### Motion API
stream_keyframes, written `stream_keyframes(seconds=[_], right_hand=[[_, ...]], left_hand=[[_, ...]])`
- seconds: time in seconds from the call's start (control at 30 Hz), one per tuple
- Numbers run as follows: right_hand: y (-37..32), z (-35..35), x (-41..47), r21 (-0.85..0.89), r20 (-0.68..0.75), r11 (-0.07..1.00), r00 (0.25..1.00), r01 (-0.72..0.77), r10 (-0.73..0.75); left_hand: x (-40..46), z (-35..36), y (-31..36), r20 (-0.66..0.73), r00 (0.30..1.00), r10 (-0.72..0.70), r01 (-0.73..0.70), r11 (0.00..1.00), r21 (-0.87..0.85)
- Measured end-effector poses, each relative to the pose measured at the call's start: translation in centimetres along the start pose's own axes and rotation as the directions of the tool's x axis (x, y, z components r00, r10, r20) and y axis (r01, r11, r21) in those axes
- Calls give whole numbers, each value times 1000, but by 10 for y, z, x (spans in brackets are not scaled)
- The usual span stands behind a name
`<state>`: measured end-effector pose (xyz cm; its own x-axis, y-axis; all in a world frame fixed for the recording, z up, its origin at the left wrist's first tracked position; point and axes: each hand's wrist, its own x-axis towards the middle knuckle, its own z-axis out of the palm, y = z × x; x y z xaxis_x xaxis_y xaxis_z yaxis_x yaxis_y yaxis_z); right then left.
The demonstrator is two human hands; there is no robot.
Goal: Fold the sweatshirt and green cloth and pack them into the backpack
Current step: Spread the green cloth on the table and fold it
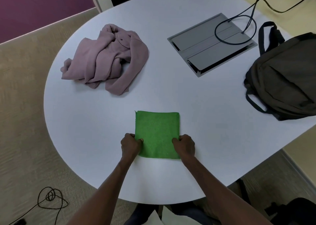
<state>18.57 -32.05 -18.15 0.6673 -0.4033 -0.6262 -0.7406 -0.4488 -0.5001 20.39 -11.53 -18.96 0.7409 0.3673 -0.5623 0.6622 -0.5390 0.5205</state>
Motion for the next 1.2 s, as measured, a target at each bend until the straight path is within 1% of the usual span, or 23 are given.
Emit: stream_keyframes(seconds=[0.07, 0.17, 0.3, 0.43, 0.53, 0.6, 0.73, 0.83, 0.9, 0.93, 1.0, 1.03, 1.1, 1.2], right_hand=[[1, -1, 0, -5, -6, 1000, 1000, -8, 8], [1, -4, -1, 7, -24, 1000, 999, -21, 21], [-4, -10, 2, 105, -19, 994, 1000, -22, 24], [-8, -22, 6, 257, 26, 964, 998, -61, 56], [-9, -33, 10, 312, 71, 946, 996, -81, 62], [-9, -39, 14, 306, 79, 950, 996, -66, 43], [-11, -41, 30, 222, 55, 974, 998, -35, 24], [-17, -42, 39, 157, 15, 987, 1000, 18, -21], [-22, -45, 43, 139, -12, 986, 996, 93, -92], [-25, -46, 47, 115, -16, 983, 989, 146, -145], [-31, -47, 58, 37, -12, 967, 968, 250, -250], [-34, -48, 65, -12, -4, 956, 956, 293, -294], [-45, -50, 80, -102, 22, 937, 942, 335, -335], [-61, -56, 102, -174, 32, 918, 934, 356, -356]], left_hand=[[2, -2, 3, 27, 1000, -7, 6, 1000, 19], [0, -3, 6, 20, 1000, -4, 3, 1000, 25], [-1, 0, 11, 47, 999, -12, 11, 1000, 3], [-2, 1, 16, 71, 997, -17, 23, 996, -83], [3, -2, 19, 158, 987, -42, 72, 979, -190], [9, -4, 22, 225, 972, -65, 118, 966, -231], [20, -5, 29, 297, 951, -91, 187, 930, -316], [30, -2, 39, 314, 945, -96, 207, 916, -343], [37, 1, 49, 277, 957, -87, 183, 921, -343], [41, 2, 54, 236, 968, -80, 159, 927, -339], [47, 3, 65, 133, 990, -44, 85, 944, -317], [49, 2, 72, 96, 995, -1, 30, 951, -306], [57, 3, 84, 89, 991, 100, -71, 957, -282], [73, 4, 101, 101, 967, 235, -212, 956, -202]])
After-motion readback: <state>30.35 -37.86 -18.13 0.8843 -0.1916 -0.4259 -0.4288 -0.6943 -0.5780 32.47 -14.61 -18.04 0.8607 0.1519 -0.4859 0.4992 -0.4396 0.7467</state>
